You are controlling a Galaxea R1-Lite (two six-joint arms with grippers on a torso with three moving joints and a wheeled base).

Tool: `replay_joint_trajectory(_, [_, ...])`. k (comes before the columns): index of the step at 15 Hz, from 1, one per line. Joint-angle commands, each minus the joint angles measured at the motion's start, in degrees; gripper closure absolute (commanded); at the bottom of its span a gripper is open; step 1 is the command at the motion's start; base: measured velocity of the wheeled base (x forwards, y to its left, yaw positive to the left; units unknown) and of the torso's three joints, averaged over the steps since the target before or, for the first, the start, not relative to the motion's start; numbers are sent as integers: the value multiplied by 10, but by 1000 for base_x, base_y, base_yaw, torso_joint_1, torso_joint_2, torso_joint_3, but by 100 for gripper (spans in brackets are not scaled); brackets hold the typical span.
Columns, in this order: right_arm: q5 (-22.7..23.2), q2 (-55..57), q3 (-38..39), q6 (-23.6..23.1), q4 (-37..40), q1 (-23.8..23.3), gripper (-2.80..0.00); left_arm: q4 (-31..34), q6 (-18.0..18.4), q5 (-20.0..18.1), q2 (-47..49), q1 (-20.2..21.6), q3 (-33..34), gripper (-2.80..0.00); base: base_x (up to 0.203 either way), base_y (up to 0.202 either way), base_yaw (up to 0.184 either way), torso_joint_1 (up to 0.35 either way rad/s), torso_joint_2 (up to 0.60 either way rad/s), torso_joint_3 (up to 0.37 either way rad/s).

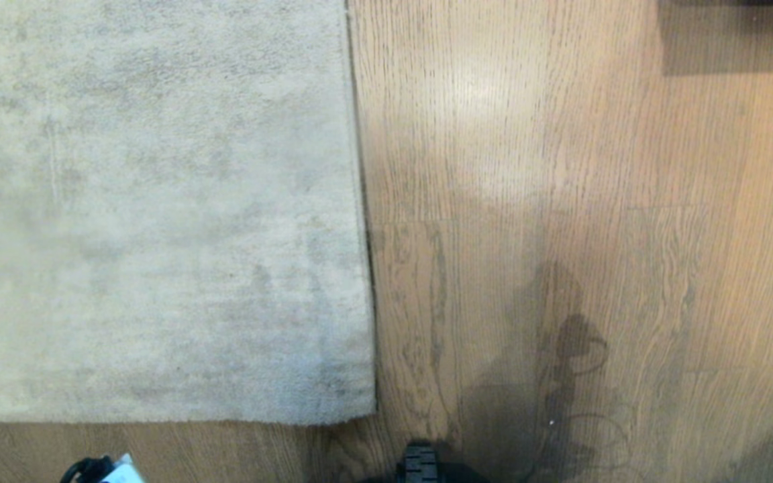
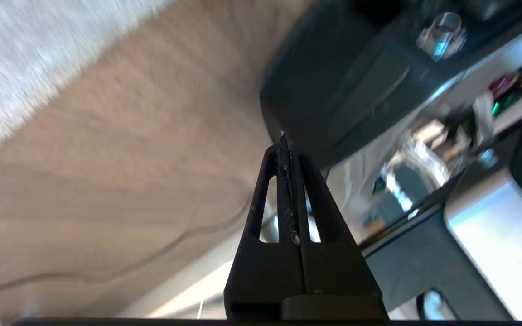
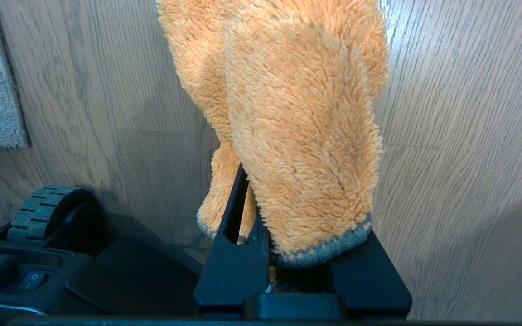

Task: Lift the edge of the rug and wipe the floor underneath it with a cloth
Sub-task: Lay down the carpet

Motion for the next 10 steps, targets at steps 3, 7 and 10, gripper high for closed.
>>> replay_joint_trajectory(3, [1, 1, 0, -1, 0, 0, 0, -18, 0, 3, 122, 1, -8, 0, 0, 0, 0, 0, 0, 0])
replay_joint_trajectory(7, [1, 1, 0, -1, 0, 0, 0, -132, 0, 28, 275, 1, -11, 0, 0, 0, 0, 0, 0, 0])
replay_joint_trajectory(10, [1, 1, 0, -1, 0, 0, 0, -245, 1, 41, 403, 0, -29, 0, 0, 0, 0, 0, 0, 0])
